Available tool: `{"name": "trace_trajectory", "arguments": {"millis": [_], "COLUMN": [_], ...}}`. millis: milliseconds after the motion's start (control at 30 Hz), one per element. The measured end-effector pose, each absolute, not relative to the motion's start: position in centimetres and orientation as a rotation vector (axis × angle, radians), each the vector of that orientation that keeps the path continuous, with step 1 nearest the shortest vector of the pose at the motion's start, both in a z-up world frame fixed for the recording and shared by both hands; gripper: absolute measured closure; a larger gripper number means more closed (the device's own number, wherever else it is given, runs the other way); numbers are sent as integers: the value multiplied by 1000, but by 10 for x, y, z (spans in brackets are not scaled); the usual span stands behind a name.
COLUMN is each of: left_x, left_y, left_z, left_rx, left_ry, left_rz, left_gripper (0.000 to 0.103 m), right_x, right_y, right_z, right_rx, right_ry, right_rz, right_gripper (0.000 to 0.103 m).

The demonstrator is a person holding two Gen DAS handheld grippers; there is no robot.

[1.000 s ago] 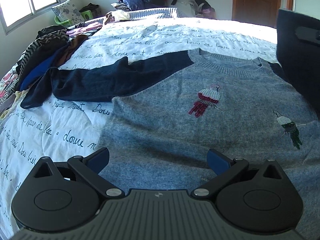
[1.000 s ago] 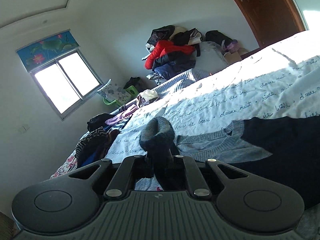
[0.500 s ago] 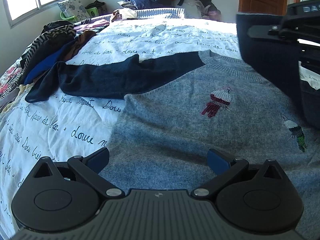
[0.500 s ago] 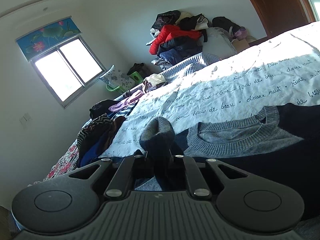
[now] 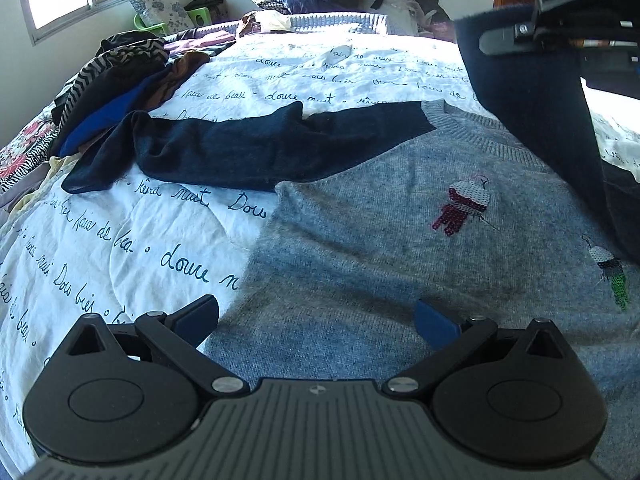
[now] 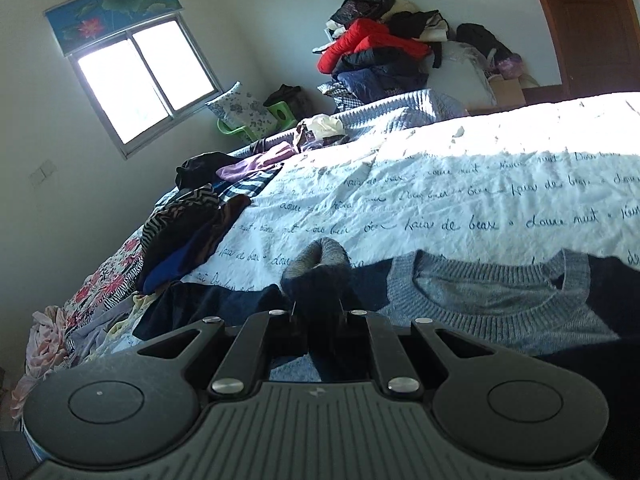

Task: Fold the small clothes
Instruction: 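Lift the sleeve with the right gripper and carry it across the sweater body, then lower the held sleeve onto the sweater body toward the other sleeve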

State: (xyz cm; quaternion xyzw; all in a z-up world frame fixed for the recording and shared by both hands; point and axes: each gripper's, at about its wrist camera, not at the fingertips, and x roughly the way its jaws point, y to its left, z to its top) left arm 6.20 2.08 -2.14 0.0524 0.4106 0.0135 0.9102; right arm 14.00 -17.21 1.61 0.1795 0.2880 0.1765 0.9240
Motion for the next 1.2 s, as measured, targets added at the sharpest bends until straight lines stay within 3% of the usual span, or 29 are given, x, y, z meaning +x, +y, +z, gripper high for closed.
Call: {"name": "trace_trajectory", "arguments": {"millis": [400, 1200], "left_x": [63, 65], "left_y": [40, 49], "left_z": [-20, -23], "left_rx": [87, 79], "left_ry": [851, 855], "left_rz": [88, 125], "left_gripper": [0, 0], "right_x": [134, 131], "right_y": [-119, -92], "right_z": [-39, -48], "right_rx": [260, 160], "right_ry": [637, 604], "right_rz": [385, 375], "right_gripper": [94, 94]}}
